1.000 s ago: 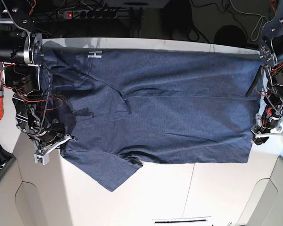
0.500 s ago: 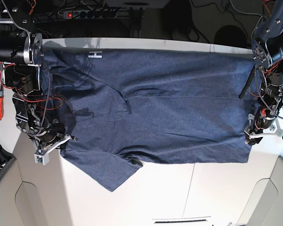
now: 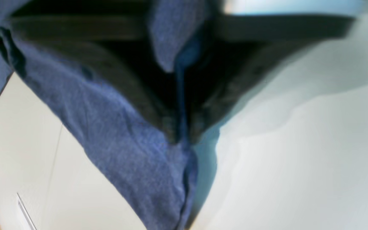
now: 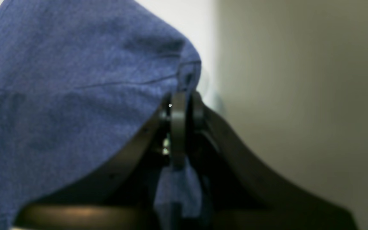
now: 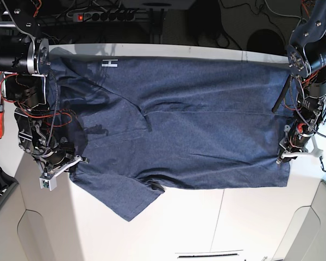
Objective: Layout the t-shirt on the table in an organized manner, then fold the t-shirt properly
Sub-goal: 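Grasp the hem corners with both grippers, then lift the hem with both grippers and fold it toward the collar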
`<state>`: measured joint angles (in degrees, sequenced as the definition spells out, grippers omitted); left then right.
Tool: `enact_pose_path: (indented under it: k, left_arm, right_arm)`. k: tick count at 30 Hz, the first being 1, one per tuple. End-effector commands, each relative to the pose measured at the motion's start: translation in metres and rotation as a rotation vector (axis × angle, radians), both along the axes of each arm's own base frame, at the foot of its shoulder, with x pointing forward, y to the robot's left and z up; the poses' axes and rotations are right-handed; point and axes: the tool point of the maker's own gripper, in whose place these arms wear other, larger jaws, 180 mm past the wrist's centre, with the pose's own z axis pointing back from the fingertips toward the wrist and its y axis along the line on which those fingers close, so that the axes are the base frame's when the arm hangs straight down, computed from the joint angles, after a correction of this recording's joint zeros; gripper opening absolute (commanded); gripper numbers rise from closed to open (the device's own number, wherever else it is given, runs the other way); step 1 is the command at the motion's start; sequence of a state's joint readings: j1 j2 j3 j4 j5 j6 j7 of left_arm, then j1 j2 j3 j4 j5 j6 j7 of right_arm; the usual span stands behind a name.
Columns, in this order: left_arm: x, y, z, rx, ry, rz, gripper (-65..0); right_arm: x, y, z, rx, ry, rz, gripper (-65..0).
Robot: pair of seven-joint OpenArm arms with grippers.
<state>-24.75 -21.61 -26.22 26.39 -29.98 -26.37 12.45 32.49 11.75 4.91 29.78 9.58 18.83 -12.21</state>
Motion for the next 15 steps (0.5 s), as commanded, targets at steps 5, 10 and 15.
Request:
enact_pose_path:
  k: [5, 10, 15]
  left_arm:
    - [0.023, -0.014, 0.045, -0.020, -0.200, -0.149, -65.0]
    - [0.017, 0.005, 0.053, -0.058, -0.243, -0.082, -65.0]
    - [-0.001, 0.012, 0.040, -0.063, -0.211, -0.066, -65.0]
  right_arm:
    - [0.004, 0.003, 0.007, 0.004, -0.003, 0.048, -65.0]
    - [0.009, 0.012, 0.021, 0.014, -0.024, 0.116, -65.0]
    - [0.009, 0.018, 0.039, 0.006, -0.057, 0.144, -65.0]
